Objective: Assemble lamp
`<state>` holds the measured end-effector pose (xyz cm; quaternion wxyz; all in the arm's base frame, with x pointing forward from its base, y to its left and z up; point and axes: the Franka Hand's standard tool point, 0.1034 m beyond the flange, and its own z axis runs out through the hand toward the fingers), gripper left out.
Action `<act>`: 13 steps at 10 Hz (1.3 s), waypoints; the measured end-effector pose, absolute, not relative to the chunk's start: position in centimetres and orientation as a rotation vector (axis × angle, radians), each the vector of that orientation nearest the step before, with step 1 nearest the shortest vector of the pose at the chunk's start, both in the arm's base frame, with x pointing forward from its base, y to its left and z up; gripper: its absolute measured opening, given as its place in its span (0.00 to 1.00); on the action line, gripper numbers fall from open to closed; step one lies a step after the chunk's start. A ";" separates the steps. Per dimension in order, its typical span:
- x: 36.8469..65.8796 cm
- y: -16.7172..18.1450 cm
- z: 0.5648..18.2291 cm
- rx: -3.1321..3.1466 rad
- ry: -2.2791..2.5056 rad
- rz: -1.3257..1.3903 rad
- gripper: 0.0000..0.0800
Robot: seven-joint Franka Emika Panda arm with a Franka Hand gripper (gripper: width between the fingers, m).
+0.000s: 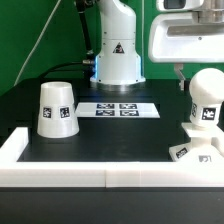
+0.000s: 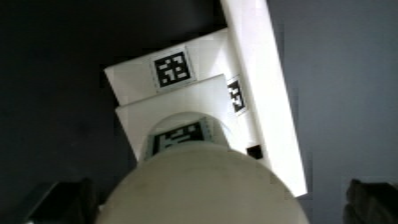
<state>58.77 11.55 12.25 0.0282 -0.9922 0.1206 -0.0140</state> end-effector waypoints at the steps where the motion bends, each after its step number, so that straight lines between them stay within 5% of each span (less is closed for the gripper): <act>1: 58.8 11.6 12.2 -3.073 0.278 -0.046 0.87; 13: 59.3 11.0 12.2 -2.830 -1.351 -0.074 0.87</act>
Offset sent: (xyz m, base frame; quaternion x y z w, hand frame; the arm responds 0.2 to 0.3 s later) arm 0.0143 -0.0059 0.0074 -0.0320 0.0286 -0.3679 0.9289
